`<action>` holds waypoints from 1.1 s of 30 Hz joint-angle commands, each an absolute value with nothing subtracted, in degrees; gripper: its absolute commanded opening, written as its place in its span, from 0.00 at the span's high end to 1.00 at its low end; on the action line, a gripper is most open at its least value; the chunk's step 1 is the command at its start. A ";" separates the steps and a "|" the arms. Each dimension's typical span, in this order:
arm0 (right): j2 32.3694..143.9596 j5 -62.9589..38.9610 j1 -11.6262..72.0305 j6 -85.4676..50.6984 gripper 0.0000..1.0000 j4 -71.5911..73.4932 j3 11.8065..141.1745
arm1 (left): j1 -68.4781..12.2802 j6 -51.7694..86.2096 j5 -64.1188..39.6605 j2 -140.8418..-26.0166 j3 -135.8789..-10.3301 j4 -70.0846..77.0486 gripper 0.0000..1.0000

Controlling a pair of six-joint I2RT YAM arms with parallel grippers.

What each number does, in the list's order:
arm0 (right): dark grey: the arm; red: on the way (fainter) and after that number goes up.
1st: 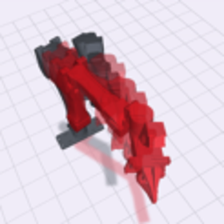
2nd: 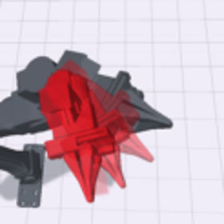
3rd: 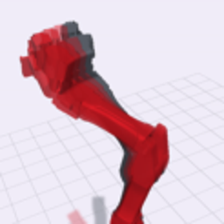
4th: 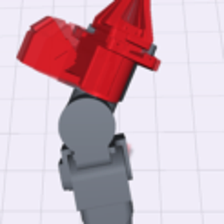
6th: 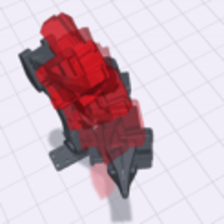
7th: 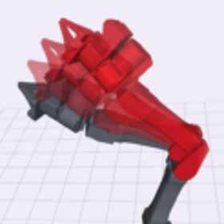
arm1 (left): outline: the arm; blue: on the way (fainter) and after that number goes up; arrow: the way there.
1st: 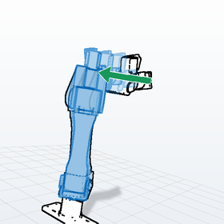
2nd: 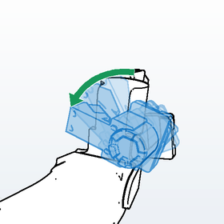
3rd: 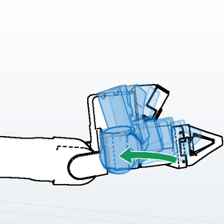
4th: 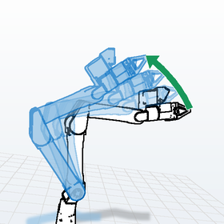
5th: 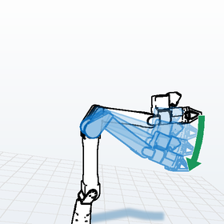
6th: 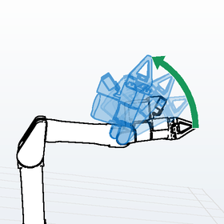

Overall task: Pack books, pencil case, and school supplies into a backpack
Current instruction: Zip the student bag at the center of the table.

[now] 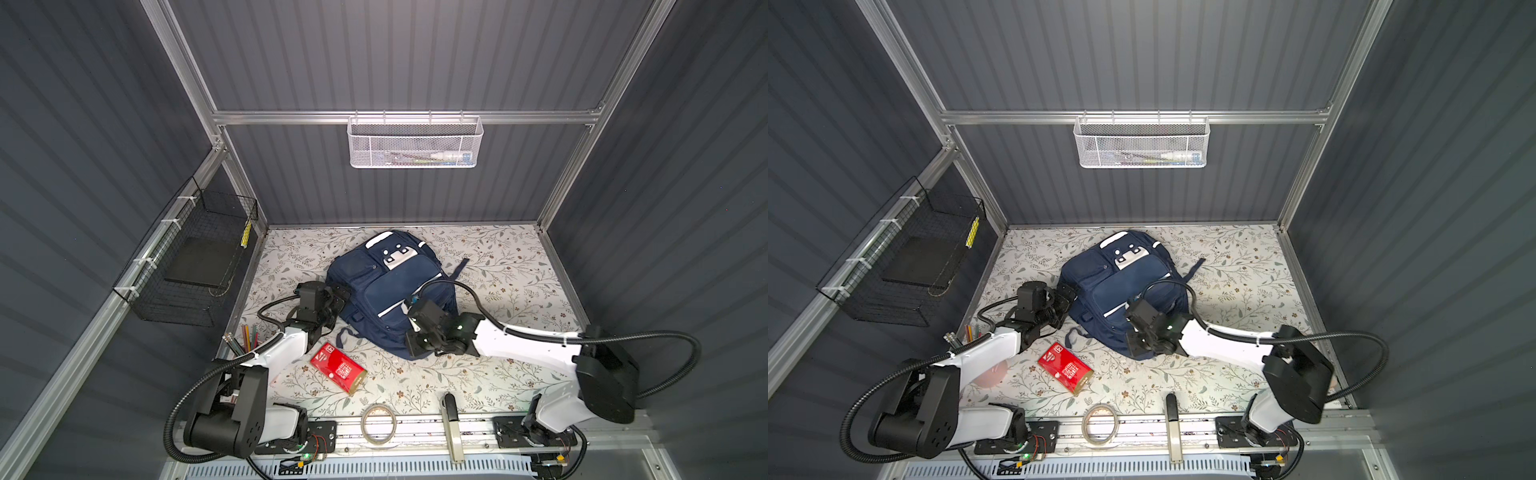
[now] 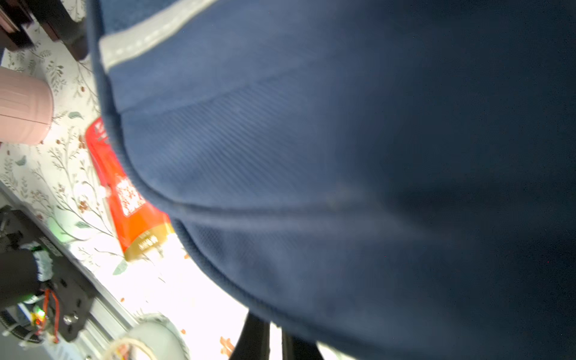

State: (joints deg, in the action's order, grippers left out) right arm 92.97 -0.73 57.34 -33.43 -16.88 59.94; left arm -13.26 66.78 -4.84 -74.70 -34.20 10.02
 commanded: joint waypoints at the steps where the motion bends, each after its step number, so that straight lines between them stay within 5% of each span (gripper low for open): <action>1: 99.30 -1.74 57.48 -35.22 1.00 -12.08 67.76 | -12.31 65.08 -4.07 -68.93 -37.02 1.35 0.00; 8: 105.32 -2.98 58.00 -36.14 1.00 -9.49 76.23 | -13.26 75.70 -11.50 -61.81 -28.01 3.49 0.13; 16: 105.82 -4.24 59.20 -39.24 1.00 -6.38 74.38 | -21.44 79.66 -6.98 -66.68 -26.39 14.30 0.19; 23: 105.99 -5.26 60.37 -39.91 1.00 -4.38 72.82 | -22.93 81.18 -6.73 -70.89 -26.69 18.77 0.51; 26: 105.90 -4.92 60.54 -40.08 1.00 -4.16 72.71 | -23.03 80.94 -7.29 -71.04 -27.33 17.18 0.49; 30: 105.60 -3.18 60.39 -40.43 1.00 -5.18 72.54 | -23.03 81.37 -7.21 -68.80 -27.33 14.37 0.23; 33: 105.22 -2.61 60.38 -40.77 1.00 -4.94 71.86 | -23.03 82.14 -5.82 -64.46 -26.73 10.31 0.22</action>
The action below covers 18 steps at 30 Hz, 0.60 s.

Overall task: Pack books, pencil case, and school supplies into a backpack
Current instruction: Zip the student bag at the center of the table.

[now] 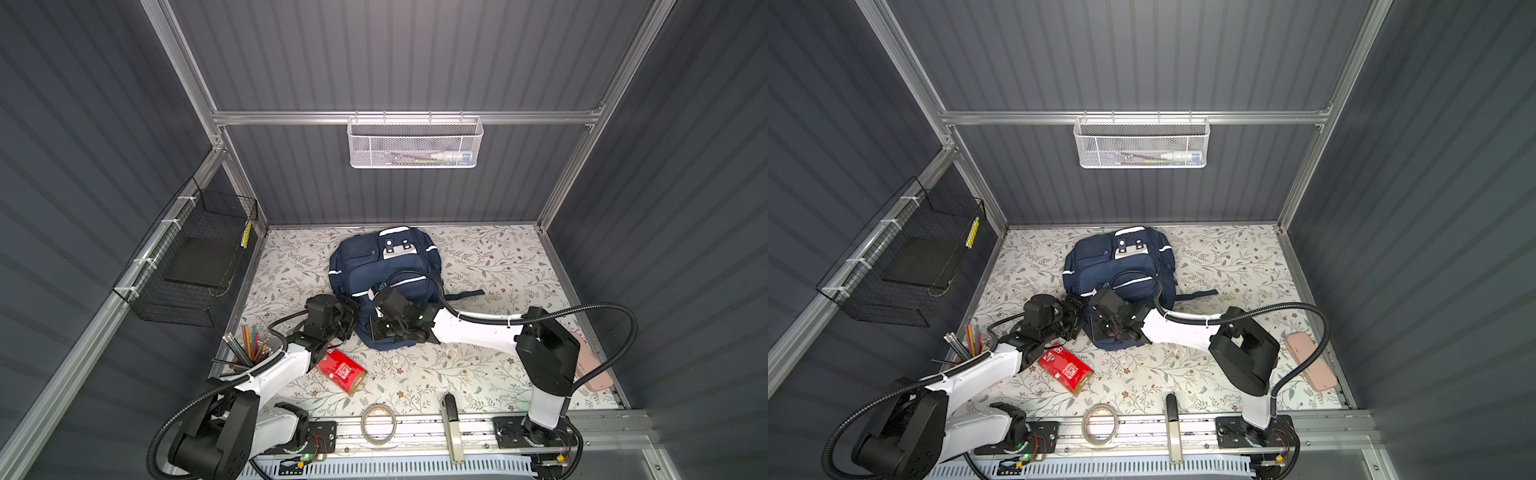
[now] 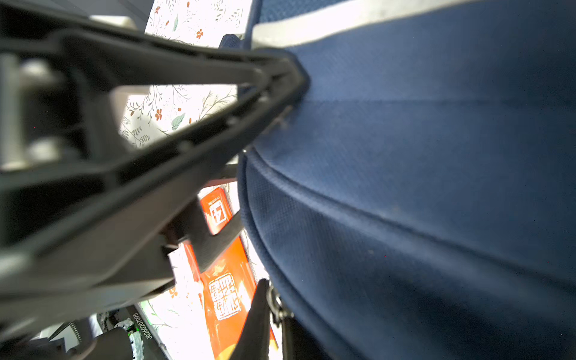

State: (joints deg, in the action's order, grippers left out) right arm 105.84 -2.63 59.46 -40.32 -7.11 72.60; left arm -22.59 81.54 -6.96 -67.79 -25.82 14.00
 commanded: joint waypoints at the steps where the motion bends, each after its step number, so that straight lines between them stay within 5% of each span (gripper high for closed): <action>1: 105.20 -2.61 60.38 -40.96 1.00 -4.67 71.65 | -23.03 82.35 -5.63 -63.38 -26.55 9.78 0.25; 6: 105.82 -3.25 60.33 -41.00 1.00 -4.57 72.14 | -23.03 84.68 -7.92 -63.98 -26.29 10.78 0.58; 10: 105.59 -2.56 60.38 -41.39 1.00 -4.29 71.63 | -23.55 85.59 -8.25 -63.66 -25.98 12.65 0.53; 15: 105.09 -2.53 60.42 -41.66 1.00 -3.95 71.30 | -23.99 85.61 -7.73 -65.59 -24.19 13.27 0.65; 18: 104.73 -2.76 60.47 -41.71 1.00 -3.60 71.40 | -25.07 86.26 -7.16 -67.03 -22.87 15.41 0.51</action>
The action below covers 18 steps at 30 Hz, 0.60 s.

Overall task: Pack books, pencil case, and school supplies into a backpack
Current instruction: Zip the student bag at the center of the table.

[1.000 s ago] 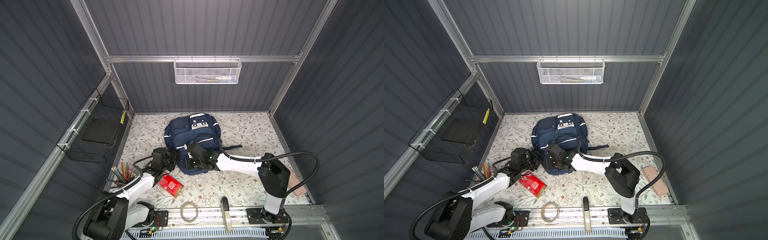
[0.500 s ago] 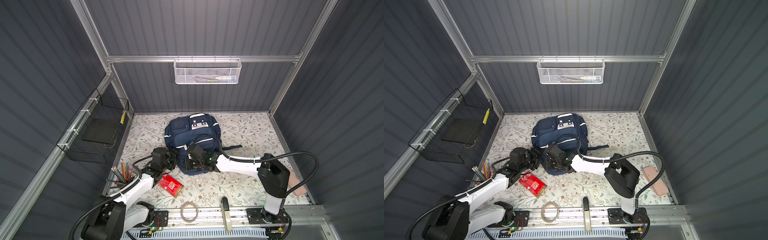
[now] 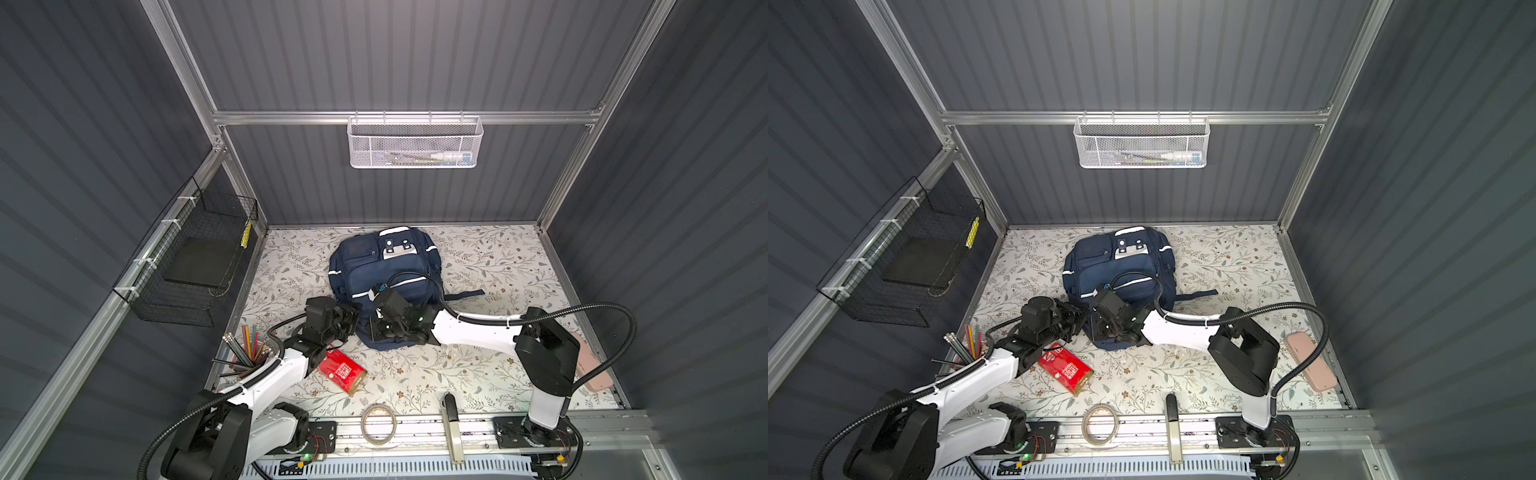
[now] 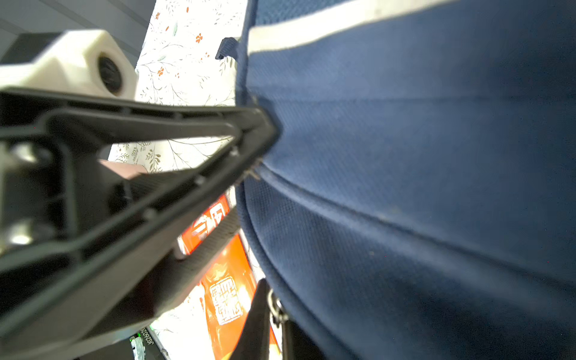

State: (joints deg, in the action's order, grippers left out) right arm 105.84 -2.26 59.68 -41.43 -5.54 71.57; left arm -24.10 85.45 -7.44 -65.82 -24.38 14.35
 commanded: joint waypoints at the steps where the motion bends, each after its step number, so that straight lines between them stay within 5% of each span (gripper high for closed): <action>1: 104.84 -2.96 60.47 -41.59 1.00 -3.84 71.59 | -25.54 86.29 -6.59 -67.33 -22.92 15.53 0.46; 3: 105.19 -3.33 60.53 -41.44 1.00 -3.95 71.85 | -25.92 85.69 -6.00 -67.67 -23.45 16.47 0.54; 6: 105.23 -3.17 60.56 -41.57 1.00 -4.19 71.53 | -25.92 83.81 -4.79 -67.08 -25.36 14.86 0.87; 8: 104.46 -2.61 60.51 -41.66 1.00 -4.30 70.80 | -25.93 82.46 -4.04 -66.56 -26.81 11.78 0.99; 18: 94.36 0.18 57.83 -41.93 1.00 -8.06 60.45 | -25.75 83.22 -2.69 -64.78 -24.35 9.77 1.00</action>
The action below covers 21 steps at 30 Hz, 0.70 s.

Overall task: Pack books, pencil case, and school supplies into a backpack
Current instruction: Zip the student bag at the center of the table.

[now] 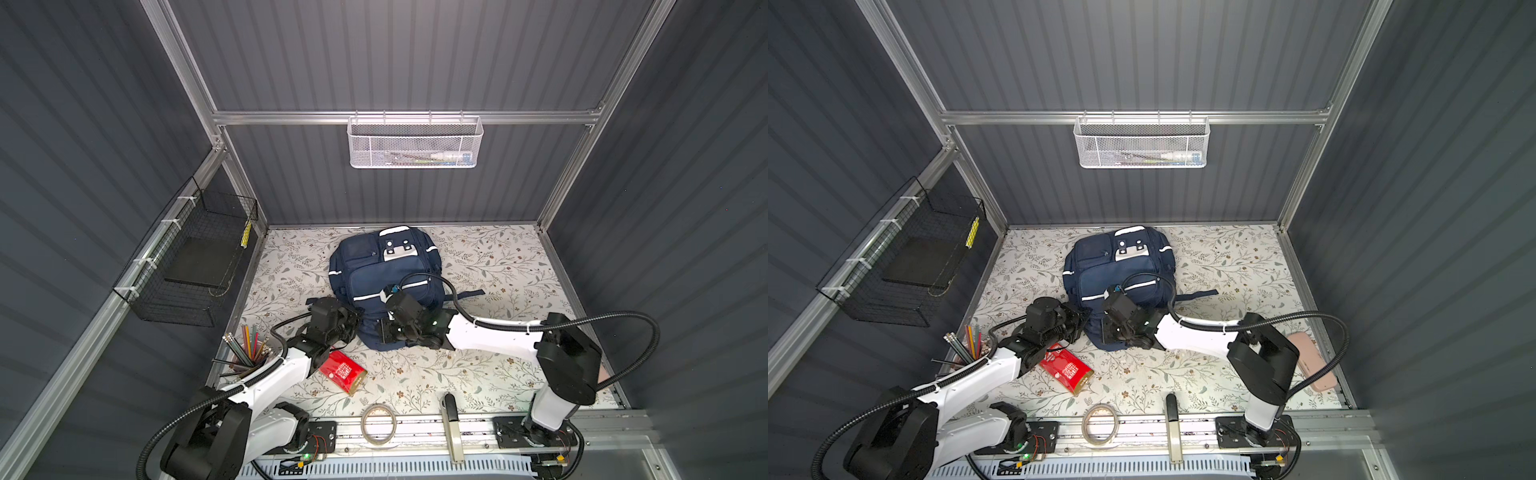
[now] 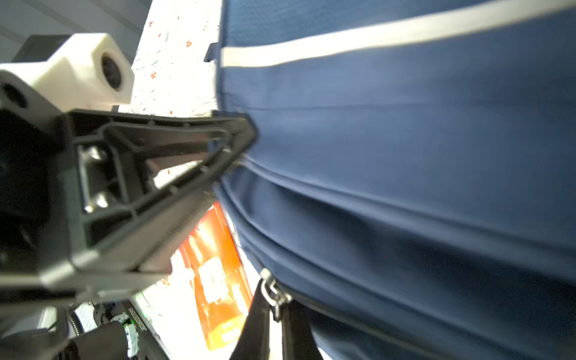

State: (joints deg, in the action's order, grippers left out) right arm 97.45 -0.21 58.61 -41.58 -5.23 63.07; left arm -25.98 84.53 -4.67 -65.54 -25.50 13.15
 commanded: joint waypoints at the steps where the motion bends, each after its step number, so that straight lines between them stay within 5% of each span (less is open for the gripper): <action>1: 93.29 0.25 57.24 -41.92 1.00 -8.24 59.07 | -25.65 82.69 -2.21 -64.27 -24.47 9.20 1.00; 21: 80.51 -1.41 37.07 -29.79 1.00 -15.03 47.10 | -21.28 79.07 -2.15 -59.10 -26.49 0.95 1.00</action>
